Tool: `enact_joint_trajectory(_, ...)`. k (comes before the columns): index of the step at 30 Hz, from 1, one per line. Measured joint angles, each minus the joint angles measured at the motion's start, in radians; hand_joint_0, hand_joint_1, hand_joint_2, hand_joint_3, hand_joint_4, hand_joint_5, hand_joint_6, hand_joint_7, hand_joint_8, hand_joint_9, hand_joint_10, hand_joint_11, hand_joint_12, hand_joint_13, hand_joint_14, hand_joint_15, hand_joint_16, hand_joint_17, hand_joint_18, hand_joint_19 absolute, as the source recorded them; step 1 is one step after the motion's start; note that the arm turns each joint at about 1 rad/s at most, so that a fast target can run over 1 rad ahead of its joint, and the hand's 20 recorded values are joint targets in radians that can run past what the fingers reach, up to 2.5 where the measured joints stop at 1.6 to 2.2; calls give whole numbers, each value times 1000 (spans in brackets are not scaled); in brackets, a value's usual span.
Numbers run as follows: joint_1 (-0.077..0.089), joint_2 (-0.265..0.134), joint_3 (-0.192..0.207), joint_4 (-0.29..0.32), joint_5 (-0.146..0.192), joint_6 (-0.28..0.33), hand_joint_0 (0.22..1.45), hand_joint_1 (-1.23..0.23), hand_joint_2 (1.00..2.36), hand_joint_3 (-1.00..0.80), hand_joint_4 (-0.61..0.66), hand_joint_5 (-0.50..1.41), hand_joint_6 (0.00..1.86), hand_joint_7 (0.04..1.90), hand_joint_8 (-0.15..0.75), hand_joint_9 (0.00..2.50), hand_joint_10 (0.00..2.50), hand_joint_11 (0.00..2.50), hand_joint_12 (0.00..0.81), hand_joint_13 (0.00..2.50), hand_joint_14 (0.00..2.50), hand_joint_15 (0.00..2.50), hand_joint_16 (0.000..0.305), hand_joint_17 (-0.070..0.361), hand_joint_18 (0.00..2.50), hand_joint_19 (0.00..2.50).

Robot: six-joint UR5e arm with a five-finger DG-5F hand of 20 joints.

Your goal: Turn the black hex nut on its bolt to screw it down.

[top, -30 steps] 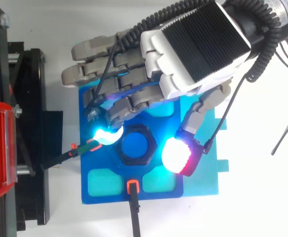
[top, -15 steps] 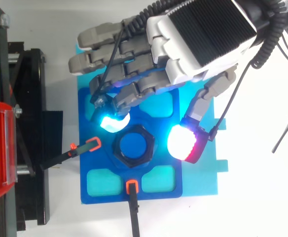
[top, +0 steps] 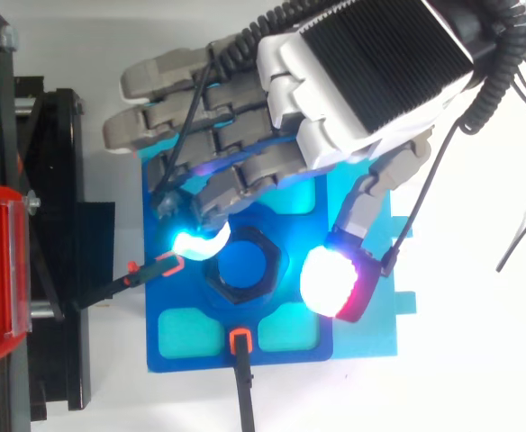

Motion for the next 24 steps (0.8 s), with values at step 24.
enact_joint_trajectory(24,62,-3,-26,50,58,4,433,-443,1000,-500,294,-175,656,849,336,470,12,481,368,271,2,72,45,102,2,111)
